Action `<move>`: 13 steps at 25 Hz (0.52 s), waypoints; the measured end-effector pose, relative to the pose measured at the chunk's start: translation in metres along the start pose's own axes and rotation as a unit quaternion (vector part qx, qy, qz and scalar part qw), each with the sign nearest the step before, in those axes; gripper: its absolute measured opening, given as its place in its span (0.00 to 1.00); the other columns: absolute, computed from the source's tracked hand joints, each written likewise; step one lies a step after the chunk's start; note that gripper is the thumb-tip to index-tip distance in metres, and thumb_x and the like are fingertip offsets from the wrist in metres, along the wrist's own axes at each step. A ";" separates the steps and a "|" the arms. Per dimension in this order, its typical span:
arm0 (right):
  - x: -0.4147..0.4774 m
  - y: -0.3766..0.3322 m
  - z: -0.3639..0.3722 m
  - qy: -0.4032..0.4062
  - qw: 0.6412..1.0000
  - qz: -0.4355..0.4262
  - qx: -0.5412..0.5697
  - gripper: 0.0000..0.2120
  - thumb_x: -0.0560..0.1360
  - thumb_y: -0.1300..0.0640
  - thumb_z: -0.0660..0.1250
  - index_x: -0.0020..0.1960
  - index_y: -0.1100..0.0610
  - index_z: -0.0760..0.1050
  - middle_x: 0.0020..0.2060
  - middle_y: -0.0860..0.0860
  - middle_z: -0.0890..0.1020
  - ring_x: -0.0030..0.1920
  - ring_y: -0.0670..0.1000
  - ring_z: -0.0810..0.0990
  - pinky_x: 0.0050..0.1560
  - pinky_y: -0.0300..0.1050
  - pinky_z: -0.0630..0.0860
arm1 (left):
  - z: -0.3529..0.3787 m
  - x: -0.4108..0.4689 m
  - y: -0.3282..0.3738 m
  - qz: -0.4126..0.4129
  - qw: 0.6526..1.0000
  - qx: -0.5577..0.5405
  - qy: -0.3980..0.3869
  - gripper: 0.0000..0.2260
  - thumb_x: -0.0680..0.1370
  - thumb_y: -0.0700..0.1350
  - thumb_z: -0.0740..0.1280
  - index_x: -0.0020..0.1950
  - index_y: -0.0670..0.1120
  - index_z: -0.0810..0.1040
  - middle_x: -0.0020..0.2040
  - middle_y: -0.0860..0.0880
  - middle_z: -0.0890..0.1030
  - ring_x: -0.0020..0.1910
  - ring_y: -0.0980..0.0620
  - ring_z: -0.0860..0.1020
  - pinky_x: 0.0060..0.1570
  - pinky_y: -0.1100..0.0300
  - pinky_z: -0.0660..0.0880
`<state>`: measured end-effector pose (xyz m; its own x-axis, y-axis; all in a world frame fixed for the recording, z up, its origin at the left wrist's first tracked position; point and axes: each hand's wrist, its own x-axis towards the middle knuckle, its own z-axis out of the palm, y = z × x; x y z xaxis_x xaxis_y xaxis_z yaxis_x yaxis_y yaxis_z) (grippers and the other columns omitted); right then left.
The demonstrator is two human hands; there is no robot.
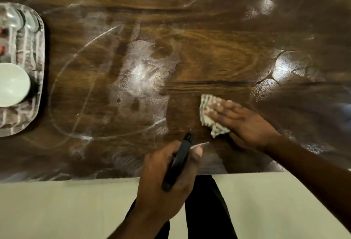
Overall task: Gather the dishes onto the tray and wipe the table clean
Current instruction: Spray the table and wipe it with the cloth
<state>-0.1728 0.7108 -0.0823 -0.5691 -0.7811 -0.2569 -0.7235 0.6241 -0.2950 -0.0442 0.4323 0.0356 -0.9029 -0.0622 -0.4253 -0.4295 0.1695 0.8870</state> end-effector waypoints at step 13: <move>-0.084 -0.147 0.076 0.065 0.996 0.056 0.031 0.38 0.75 0.56 0.70 0.83 0.51 0.63 0.83 0.52 0.65 0.84 0.57 0.61 0.82 0.61 0.61 | 0.022 -0.060 -0.021 -0.054 0.997 -0.008 0.055 0.16 0.77 0.55 0.71 0.32 0.51 0.75 0.25 0.56 0.75 0.25 0.58 0.74 0.30 0.68 0.69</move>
<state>0.0109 0.6857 -0.0873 -0.6941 -0.6992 -0.1714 -0.6288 0.7047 -0.3286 0.0197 0.4542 0.0387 -0.8472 -0.1866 -0.4973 -0.5241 0.1412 0.8399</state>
